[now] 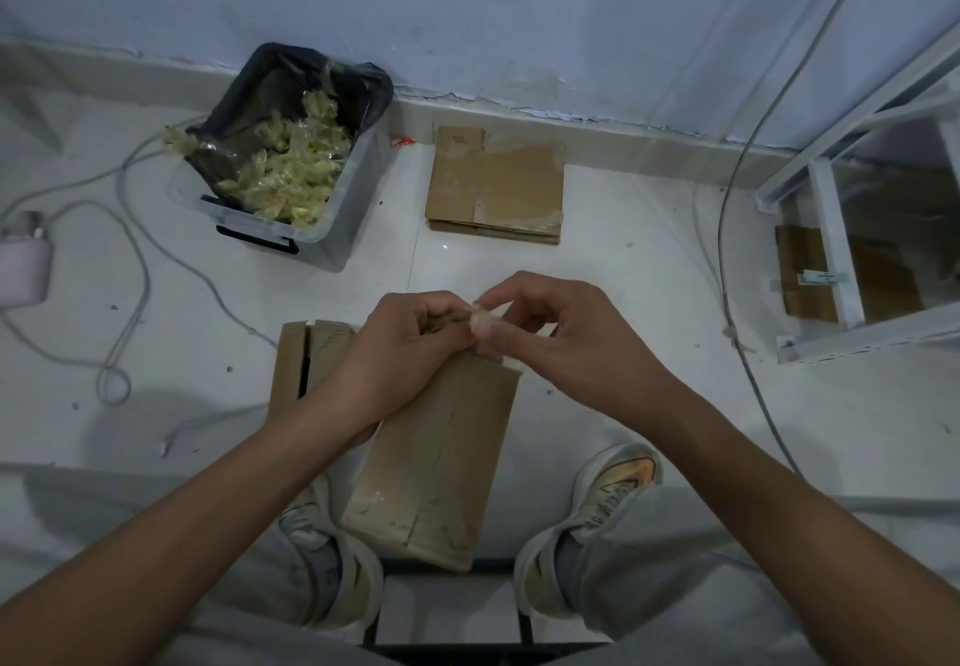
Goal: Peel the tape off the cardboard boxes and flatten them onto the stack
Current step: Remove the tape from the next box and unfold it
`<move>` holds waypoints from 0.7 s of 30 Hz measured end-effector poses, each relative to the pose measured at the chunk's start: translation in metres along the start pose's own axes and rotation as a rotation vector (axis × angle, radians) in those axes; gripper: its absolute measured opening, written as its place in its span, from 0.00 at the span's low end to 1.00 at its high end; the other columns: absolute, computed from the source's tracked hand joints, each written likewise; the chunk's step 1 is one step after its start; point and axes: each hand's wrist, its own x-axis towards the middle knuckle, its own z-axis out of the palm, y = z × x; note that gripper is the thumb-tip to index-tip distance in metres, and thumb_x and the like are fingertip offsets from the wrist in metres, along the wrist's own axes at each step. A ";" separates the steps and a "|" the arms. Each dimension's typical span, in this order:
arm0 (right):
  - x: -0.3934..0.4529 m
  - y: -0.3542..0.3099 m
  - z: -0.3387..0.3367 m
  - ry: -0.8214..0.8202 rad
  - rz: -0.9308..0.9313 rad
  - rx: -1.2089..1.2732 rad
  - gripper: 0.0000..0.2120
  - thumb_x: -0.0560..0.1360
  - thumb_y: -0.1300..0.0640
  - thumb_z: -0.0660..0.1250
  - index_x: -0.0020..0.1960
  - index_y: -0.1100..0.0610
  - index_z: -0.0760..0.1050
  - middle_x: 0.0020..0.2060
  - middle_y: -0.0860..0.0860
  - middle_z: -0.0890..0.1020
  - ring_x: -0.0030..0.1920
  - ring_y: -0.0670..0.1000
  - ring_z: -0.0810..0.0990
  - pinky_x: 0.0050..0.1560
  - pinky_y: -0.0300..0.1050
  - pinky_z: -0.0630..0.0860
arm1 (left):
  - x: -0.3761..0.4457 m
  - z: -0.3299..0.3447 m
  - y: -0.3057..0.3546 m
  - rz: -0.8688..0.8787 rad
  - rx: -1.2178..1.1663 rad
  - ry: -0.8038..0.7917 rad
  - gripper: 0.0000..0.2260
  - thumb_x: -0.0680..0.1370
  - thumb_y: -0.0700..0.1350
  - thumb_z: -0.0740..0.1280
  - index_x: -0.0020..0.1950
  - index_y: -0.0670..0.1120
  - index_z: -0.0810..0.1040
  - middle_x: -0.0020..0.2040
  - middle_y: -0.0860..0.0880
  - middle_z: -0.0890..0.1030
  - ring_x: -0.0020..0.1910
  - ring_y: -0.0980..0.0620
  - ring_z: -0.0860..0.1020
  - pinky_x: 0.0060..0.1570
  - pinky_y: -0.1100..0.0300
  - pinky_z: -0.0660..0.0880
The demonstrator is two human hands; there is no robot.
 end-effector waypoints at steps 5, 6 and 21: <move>0.005 0.009 0.002 -0.008 0.002 0.180 0.05 0.77 0.56 0.76 0.52 0.55 0.83 0.44 0.51 0.87 0.46 0.56 0.85 0.51 0.57 0.83 | 0.000 0.000 0.004 -0.081 -0.117 -0.038 0.07 0.82 0.43 0.68 0.52 0.47 0.87 0.46 0.48 0.87 0.46 0.53 0.84 0.51 0.57 0.79; 0.006 0.011 0.001 -0.014 0.023 0.234 0.05 0.77 0.58 0.76 0.51 0.56 0.82 0.45 0.52 0.87 0.48 0.58 0.85 0.52 0.58 0.83 | 0.001 -0.001 0.005 -0.110 -0.171 -0.048 0.09 0.83 0.45 0.66 0.53 0.46 0.86 0.48 0.47 0.87 0.49 0.50 0.84 0.54 0.53 0.80; -0.004 0.011 0.021 0.239 -0.267 -0.409 0.06 0.82 0.46 0.67 0.53 0.47 0.74 0.39 0.44 0.83 0.37 0.46 0.80 0.38 0.50 0.80 | 0.003 -0.006 0.006 0.024 -0.148 -0.045 0.08 0.82 0.45 0.69 0.48 0.43 0.85 0.41 0.48 0.86 0.40 0.56 0.82 0.42 0.66 0.77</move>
